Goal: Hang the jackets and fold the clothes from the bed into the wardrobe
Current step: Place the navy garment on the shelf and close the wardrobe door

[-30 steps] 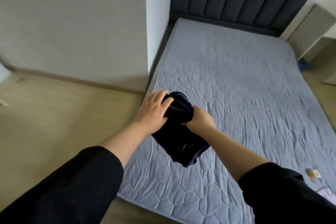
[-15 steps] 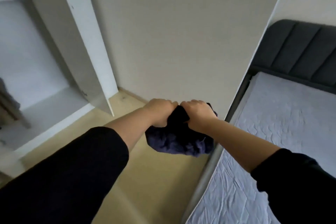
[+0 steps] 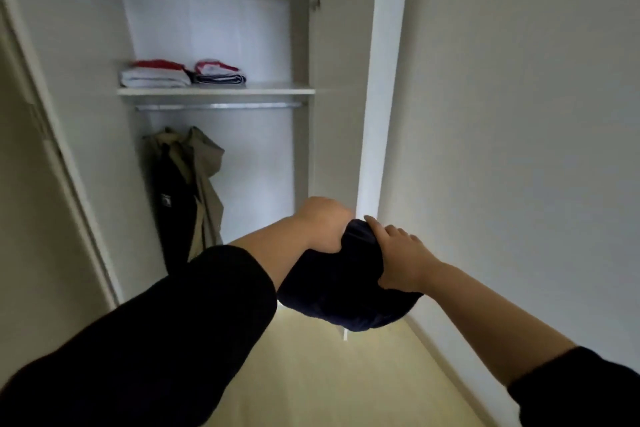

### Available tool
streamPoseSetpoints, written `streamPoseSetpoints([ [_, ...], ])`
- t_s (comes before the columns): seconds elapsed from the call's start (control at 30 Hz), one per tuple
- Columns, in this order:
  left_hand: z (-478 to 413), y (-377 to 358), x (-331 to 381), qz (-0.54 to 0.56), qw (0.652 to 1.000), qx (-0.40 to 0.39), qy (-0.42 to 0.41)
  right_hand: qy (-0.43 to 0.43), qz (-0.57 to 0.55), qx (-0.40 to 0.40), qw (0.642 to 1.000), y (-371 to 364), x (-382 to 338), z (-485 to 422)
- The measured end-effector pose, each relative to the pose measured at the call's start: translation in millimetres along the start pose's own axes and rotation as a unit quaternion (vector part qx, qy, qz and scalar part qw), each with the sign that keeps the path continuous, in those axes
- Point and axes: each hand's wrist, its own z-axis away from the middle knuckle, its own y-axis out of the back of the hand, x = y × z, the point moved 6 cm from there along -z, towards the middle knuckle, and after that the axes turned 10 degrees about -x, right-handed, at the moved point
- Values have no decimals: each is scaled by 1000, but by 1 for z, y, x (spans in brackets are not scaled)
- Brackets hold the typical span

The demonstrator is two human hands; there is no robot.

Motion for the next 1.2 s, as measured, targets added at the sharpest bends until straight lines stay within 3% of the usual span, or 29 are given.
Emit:
streamPoseSetpoints([
  [0.23,-39,-12,-217,32,993,18,116,101,89,104,985,79,-80,-239],
  [0.4,-62,-27,-368,7,984,13,177,142,71,134,978,117,-154,-394],
  [0.6,-110,13,-536,-101,969,91,208,122,-89,140,979,189,-204,-553],
  [0.7,-131,46,-597,-173,937,214,215,90,-204,161,961,235,-198,-614],
  [0.8,-146,75,-651,-119,889,347,275,51,-395,164,903,269,-174,-662],
  [0.9,-164,81,-699,55,834,445,322,54,-584,146,797,287,-160,-715],
  [0.97,-185,82,-719,94,813,478,318,83,-676,108,724,294,-161,-754],
  [1.07,-226,90,-750,22,831,466,303,123,-735,35,666,303,-162,-811],
  [1.2,-289,86,-812,12,872,380,310,120,-759,-15,640,308,-152,-880],
])
